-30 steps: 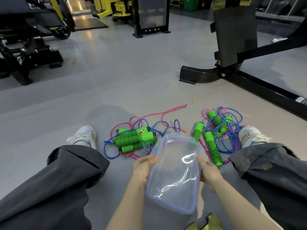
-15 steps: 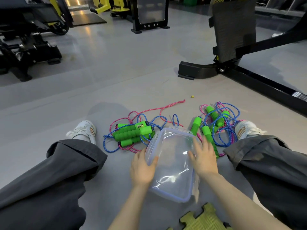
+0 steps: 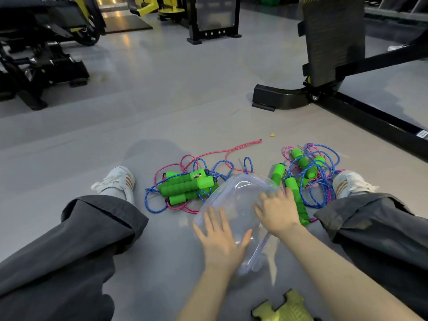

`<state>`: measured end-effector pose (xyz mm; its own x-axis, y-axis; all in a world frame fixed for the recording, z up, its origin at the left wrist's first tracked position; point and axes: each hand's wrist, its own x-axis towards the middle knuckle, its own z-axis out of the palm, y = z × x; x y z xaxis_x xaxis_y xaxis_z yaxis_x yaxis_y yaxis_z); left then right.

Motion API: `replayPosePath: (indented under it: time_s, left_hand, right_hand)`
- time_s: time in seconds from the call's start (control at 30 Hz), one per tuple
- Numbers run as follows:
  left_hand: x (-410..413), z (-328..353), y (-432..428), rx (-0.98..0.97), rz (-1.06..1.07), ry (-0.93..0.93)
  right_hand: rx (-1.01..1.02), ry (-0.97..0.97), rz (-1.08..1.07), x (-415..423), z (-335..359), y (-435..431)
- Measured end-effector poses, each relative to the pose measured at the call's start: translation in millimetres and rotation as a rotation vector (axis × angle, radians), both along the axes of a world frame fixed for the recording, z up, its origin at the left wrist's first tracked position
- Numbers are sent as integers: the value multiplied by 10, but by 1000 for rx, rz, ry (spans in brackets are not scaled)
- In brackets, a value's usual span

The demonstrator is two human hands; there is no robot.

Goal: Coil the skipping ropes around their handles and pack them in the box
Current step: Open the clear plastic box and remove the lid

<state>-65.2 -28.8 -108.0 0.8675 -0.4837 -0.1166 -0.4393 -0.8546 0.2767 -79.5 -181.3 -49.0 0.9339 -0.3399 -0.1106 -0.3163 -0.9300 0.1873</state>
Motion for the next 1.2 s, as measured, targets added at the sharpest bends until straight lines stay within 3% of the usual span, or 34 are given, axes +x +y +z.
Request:
replayPosePath:
  time_s: [0.13,0.23,0.33,0.4,0.47,0.53,0.6,0.7,0.87,0.93,1.0,1.07,1.13,1.2]
  left_hand:
    - [573,141,302,162,-357,-62]
    - [810,159,451,66,-523,-213]
    - [841,21,495,-100,-335,-352]
    - [772,-36,468,-194,-83,-326]
    - [684,-3,443,-344,184,-79]
    - [626,53,454,-657,460,349]
    - [614,100,517,-916,687,627]
    - [642,156,612,-1098,847,856]
    - [661,202,589,-1225,977,1016]
    - [687,237,554,-1229,1031,971]
    - [750,240,529,-1162,1040,761]
    - [767,306,543,-1034,891,590]
    - [767,258,620,-990,793,554]
    - [728,214,702,-988,810,565]
  right_hand:
    - [71,-54,295,179,-51,-118]
    - [199,24,316,134,-235,-76]
    - [239,16,186,76,-458,7]
    - [241,25,124,64,-508,35]
    - [257,-39,89,64,-481,45]
    - [284,-57,47,54,-435,85]
    - [274,-53,27,17,-476,99]
    - [282,2,-22,39,-410,129]
    - [280,26,-15,33,-404,127]
    - [303,19,-17,46,-400,136]
    - [304,11,-22,61,-415,129]
    - [304,29,-6,61,-392,116]
    - [338,40,-21,36,-322,75]
    - [347,-70,-141,-1,-244,11]
